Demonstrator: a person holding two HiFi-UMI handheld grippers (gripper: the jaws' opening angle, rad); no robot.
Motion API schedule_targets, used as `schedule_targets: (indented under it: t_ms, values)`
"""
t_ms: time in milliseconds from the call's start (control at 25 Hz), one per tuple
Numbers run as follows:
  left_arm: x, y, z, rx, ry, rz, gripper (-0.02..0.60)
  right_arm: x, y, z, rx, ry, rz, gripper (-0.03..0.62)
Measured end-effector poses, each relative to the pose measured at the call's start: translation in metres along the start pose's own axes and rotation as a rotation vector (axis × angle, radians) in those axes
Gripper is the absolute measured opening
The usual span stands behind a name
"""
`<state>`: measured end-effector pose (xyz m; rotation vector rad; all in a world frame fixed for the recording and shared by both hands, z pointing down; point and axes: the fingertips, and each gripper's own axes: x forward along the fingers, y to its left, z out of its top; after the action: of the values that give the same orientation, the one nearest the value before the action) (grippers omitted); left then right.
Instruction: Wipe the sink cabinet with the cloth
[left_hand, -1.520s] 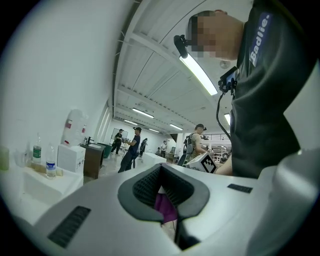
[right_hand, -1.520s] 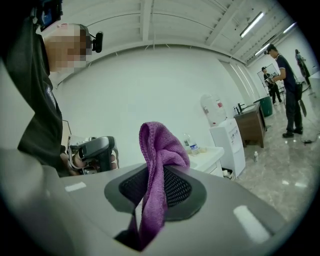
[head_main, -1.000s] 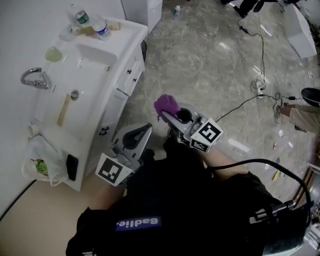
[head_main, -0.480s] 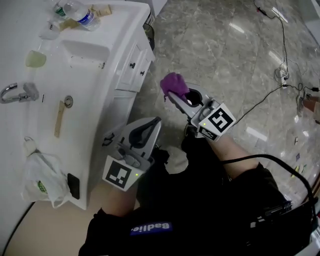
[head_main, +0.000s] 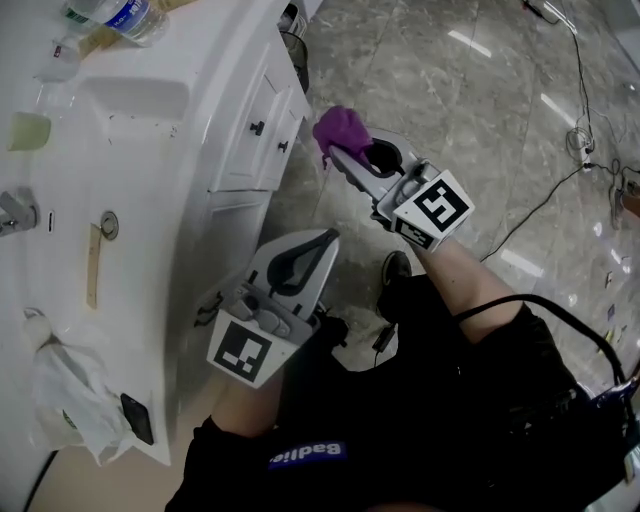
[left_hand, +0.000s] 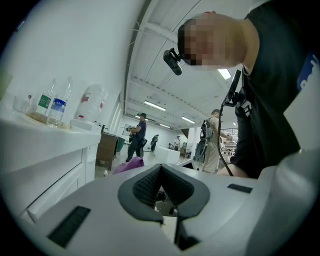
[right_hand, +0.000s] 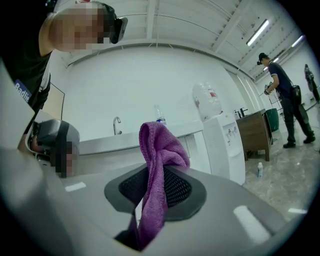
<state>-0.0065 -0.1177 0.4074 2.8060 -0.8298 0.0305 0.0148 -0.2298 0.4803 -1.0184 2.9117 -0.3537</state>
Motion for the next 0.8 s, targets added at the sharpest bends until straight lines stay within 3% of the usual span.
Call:
schedule_targets:
  t_ms: [240,440,800]
  values:
    - [0.006,0.038,-0.058,-0.010,0.027,0.045,0.005,0.039,-0.038,-0.039,0.004,-0.043,0.004,0.072]
    - [0.011,0.059,-0.093,0.031,-0.007,0.058,0.005,0.072,-0.070,-0.061,-0.022,-0.081,0.034,0.072]
    - [0.006,0.071,-0.134,0.097,-0.049,0.070,0.005,0.118,-0.108,-0.057,-0.155,-0.080,0.055,0.072]
